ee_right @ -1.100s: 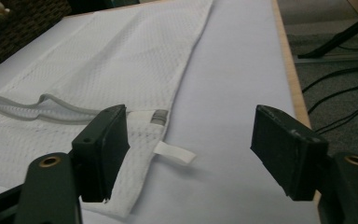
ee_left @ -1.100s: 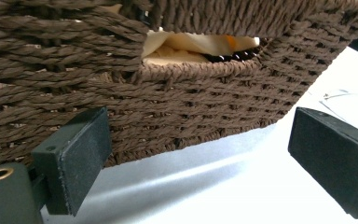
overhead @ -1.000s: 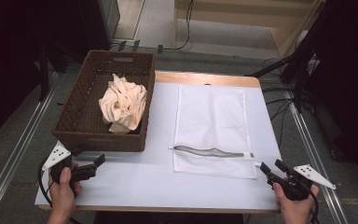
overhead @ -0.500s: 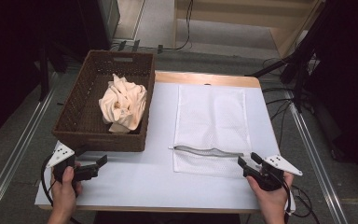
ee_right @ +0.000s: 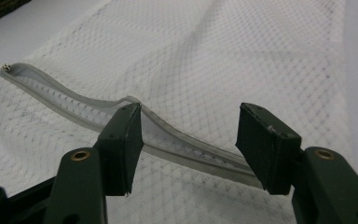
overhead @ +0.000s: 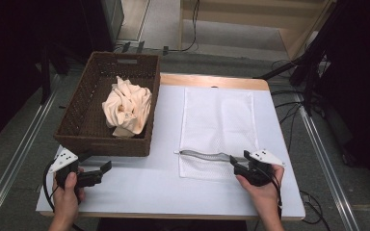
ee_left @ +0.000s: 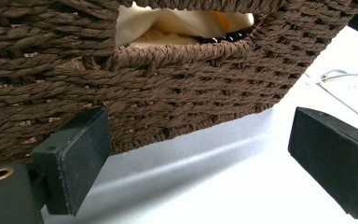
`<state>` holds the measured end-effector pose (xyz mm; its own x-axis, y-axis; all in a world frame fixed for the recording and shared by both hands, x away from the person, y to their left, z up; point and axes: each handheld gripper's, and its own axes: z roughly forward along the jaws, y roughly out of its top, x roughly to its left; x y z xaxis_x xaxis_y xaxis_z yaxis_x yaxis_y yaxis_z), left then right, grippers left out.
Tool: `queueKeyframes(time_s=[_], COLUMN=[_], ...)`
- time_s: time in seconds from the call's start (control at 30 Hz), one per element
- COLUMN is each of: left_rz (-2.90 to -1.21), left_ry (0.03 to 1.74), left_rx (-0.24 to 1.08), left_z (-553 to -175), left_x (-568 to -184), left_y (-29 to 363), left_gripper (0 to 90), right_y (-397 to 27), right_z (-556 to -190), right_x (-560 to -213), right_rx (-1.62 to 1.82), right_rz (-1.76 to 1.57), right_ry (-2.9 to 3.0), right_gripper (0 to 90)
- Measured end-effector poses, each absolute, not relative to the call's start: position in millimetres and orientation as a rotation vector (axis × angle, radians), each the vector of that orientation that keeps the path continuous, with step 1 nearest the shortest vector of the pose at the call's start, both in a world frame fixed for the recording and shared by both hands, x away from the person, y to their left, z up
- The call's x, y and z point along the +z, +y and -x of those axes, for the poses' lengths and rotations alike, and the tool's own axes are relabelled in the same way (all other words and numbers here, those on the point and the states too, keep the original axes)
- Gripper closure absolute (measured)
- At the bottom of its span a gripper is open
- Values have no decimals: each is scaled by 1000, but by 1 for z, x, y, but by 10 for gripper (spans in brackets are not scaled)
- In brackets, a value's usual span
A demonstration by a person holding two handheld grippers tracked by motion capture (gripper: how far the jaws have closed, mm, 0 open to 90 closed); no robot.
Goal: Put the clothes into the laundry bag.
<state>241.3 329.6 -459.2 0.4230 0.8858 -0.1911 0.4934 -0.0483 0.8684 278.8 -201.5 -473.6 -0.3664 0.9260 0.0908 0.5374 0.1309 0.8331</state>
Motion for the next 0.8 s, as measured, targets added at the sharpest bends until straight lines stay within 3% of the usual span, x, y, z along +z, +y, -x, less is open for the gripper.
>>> queueKeyframes(time_s=[0.8], left_rz=[-1717], left_ry=[1216], left_rx=[484], left_z=[-243], left_x=[-460], left_y=[329], left_gripper=[58], right_y=[-168], right_z=[-310], right_x=[-482], right_rx=[885], right_rz=[-1440], right_ry=[2063], right_gripper=[376])
